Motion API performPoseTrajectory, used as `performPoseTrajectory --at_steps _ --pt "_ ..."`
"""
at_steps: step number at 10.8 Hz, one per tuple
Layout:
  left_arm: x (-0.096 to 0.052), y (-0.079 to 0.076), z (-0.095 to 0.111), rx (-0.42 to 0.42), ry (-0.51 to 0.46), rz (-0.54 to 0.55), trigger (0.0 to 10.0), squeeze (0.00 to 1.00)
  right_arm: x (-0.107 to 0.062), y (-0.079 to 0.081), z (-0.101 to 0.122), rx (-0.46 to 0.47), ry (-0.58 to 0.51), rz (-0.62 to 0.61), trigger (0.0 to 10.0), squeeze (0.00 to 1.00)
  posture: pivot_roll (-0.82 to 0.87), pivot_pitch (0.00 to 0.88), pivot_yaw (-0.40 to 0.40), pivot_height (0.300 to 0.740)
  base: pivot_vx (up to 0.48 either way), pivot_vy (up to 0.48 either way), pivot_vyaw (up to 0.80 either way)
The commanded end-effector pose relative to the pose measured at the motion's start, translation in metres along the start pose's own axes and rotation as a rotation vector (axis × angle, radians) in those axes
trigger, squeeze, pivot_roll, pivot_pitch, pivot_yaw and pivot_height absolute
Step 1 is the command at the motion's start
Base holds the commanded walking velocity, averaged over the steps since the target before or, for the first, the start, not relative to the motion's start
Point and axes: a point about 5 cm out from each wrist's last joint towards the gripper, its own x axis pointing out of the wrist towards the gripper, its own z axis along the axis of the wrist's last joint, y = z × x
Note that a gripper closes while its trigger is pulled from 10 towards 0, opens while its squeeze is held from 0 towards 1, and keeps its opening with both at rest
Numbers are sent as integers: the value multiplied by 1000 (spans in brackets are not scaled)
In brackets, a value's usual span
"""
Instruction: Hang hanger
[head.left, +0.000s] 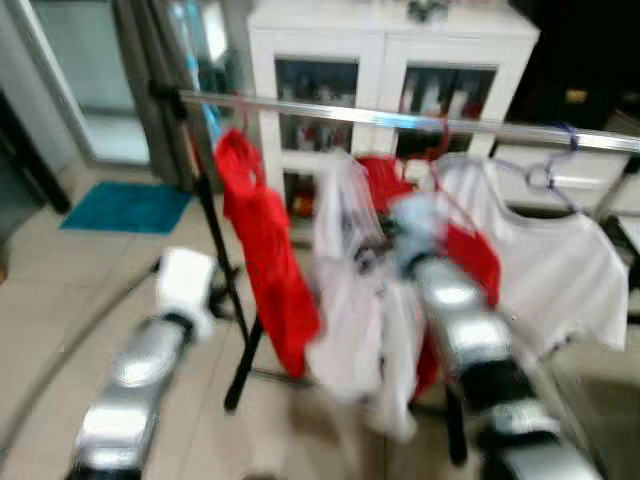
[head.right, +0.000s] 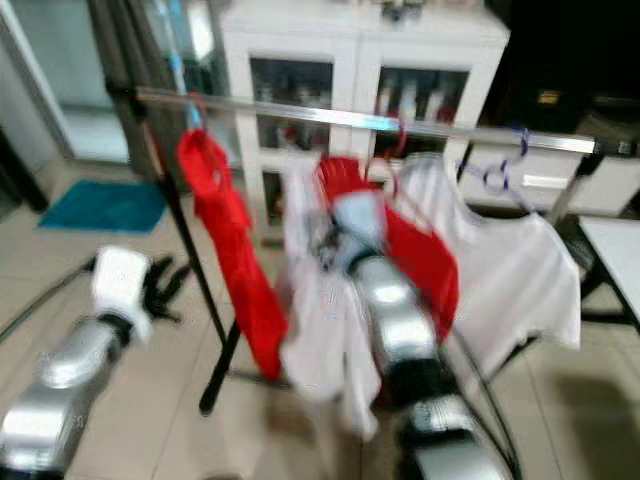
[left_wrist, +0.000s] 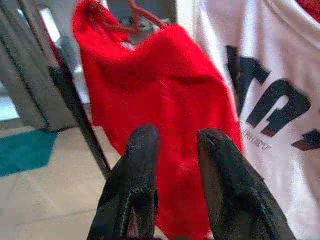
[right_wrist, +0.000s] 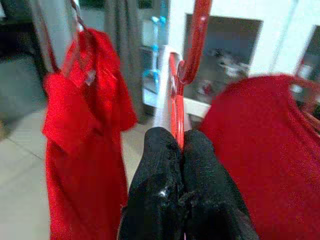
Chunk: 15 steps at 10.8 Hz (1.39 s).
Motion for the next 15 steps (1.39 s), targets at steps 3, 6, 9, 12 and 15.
performPoseTrajectory --at_steps 3,6,9,12,15 --pt "4 -10 13 28 -50 -49 10000 0 -1 -2 28 10 -78 44 10000 0 87 0 53 740 378 0 0" --pt "7 -12 21 8 -92 -94 10000 0 4 2 54 -24 -126 89 10000 0 85 0 69 740 127 0 0" --pt "-2 -12 38 38 -184 -212 10000 0 17 2 71 -24 -123 73 10000 0 100 0 59 740 0 0 0" --pt "-12 -4 53 64 -241 -299 10000 0 35 -3 70 21 -26 -8 10000 0 107 0 56 740 0 0 0" --pt "-13 1 61 85 -256 -324 10000 0 50 -10 73 43 36 -88 10000 0 109 0 60 740 0 0 0"
